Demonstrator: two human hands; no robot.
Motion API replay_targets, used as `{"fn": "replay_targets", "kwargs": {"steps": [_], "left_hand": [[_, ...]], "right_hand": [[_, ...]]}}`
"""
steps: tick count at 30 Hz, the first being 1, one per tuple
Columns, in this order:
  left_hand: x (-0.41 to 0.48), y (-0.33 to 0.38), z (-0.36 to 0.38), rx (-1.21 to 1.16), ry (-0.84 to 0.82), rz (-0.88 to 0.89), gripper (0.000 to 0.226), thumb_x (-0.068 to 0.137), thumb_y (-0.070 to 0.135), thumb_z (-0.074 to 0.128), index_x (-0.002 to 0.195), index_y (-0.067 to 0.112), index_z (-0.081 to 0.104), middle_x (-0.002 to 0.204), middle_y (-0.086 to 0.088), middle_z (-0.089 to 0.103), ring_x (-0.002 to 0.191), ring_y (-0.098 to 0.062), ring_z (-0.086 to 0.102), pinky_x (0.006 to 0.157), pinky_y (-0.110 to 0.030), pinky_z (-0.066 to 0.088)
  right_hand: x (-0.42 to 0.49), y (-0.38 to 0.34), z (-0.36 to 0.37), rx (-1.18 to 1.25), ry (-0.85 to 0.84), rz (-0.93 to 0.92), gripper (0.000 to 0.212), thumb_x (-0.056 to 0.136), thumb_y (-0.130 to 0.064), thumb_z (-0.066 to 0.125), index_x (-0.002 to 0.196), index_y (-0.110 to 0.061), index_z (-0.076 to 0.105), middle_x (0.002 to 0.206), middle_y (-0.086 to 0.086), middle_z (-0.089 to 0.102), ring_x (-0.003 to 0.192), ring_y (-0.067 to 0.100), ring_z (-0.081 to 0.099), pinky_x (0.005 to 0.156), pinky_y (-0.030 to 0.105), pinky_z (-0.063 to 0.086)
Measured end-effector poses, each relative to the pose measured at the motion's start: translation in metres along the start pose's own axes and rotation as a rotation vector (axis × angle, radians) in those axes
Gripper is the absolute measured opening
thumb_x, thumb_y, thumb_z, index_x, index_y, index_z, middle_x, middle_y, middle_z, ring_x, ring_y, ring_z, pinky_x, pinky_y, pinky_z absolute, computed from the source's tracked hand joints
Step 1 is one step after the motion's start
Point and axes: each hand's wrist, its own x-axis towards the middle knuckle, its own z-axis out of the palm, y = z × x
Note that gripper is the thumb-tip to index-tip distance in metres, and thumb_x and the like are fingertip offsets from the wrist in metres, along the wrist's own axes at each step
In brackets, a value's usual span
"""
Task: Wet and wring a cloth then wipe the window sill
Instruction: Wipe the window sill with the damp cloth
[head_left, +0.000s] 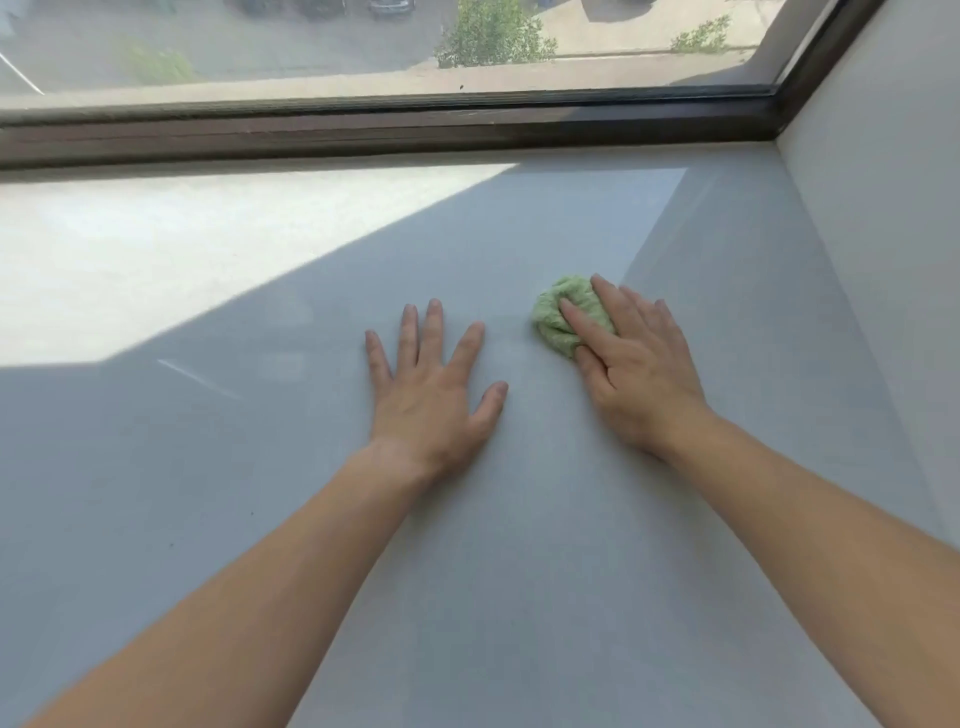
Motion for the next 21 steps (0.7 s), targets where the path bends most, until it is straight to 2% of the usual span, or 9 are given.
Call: {"fn": "replay_targets", "kwargs": {"steps": [5, 7, 10, 12, 14, 18, 21], "left_hand": [[0.037, 0.003, -0.009, -0.058, 0.028, 0.051, 0.068, 0.096, 0.052, 0.037, 0.156, 0.029, 0.015, 0.166, -0.012, -0.003, 0.152, -0.025, -0.013, 0.12, -0.048, -0.012], [0.049, 0.006, -0.011, -0.08, 0.042, 0.066, 0.068, 0.096, 0.05, 0.039, 0.156, 0.027, 0.018, 0.166, -0.012, 0.0, 0.152, -0.024, -0.011, 0.12, -0.048, -0.011], [0.065, 0.014, -0.009, -0.093, 0.044, 0.059, 0.068, 0.096, 0.05, 0.039, 0.156, 0.025, 0.019, 0.166, -0.012, 0.001, 0.152, -0.023, -0.01, 0.12, -0.05, -0.01], [0.073, 0.022, -0.008, -0.078, 0.034, 0.048, 0.067, 0.096, 0.051, 0.036, 0.156, 0.027, 0.018, 0.166, -0.011, -0.002, 0.152, -0.024, -0.013, 0.118, -0.055, -0.011], [0.08, 0.031, -0.007, -0.061, 0.019, 0.033, 0.067, 0.095, 0.054, 0.032, 0.155, 0.029, 0.016, 0.166, -0.011, -0.006, 0.151, -0.027, -0.017, 0.115, -0.061, -0.013], [0.085, 0.045, -0.002, -0.002, 0.028, 0.009, 0.072, 0.092, 0.062, 0.024, 0.156, 0.032, 0.009, 0.165, -0.015, -0.01, 0.149, -0.034, -0.021, 0.112, -0.067, -0.014], [0.084, 0.047, 0.001, 0.029, 0.048, 0.004, 0.074, 0.092, 0.063, 0.02, 0.157, 0.033, 0.005, 0.164, -0.017, -0.012, 0.148, -0.036, -0.022, 0.111, -0.067, -0.014]], "right_hand": [[0.06, 0.001, -0.004, -0.006, 0.077, 0.337, 0.052, 0.101, -0.043, 0.027, 0.153, -0.042, 0.02, 0.165, 0.0, 0.007, 0.148, 0.028, 0.009, 0.121, 0.047, 0.002], [0.07, -0.012, -0.001, -0.044, 0.064, 0.293, 0.053, 0.101, -0.043, 0.027, 0.153, -0.042, 0.017, 0.165, 0.0, 0.004, 0.149, 0.028, 0.007, 0.121, 0.048, 0.001], [0.079, -0.012, -0.003, -0.046, 0.007, 0.034, 0.052, 0.102, -0.044, 0.027, 0.153, -0.044, 0.017, 0.165, -0.002, 0.004, 0.149, 0.026, 0.007, 0.121, 0.046, 0.002], [0.093, 0.002, -0.009, -0.043, 0.003, -0.033, 0.051, 0.102, -0.045, 0.026, 0.152, -0.045, 0.019, 0.165, -0.002, 0.007, 0.149, 0.026, 0.009, 0.122, 0.045, 0.004], [0.116, 0.019, -0.013, -0.057, 0.026, 0.04, 0.051, 0.102, -0.044, 0.028, 0.152, -0.043, 0.021, 0.165, -0.001, 0.009, 0.148, 0.028, 0.011, 0.121, 0.046, 0.006], [0.158, 0.026, -0.015, -0.022, 0.092, 0.298, 0.052, 0.1, -0.043, 0.031, 0.151, -0.041, 0.026, 0.164, 0.001, 0.011, 0.146, 0.03, 0.014, 0.12, 0.049, 0.009], [0.159, 0.004, -0.008, -0.05, 0.102, 0.187, 0.05, 0.101, -0.042, 0.03, 0.151, -0.042, 0.025, 0.164, 0.002, 0.01, 0.147, 0.03, 0.012, 0.12, 0.049, 0.004]]}}
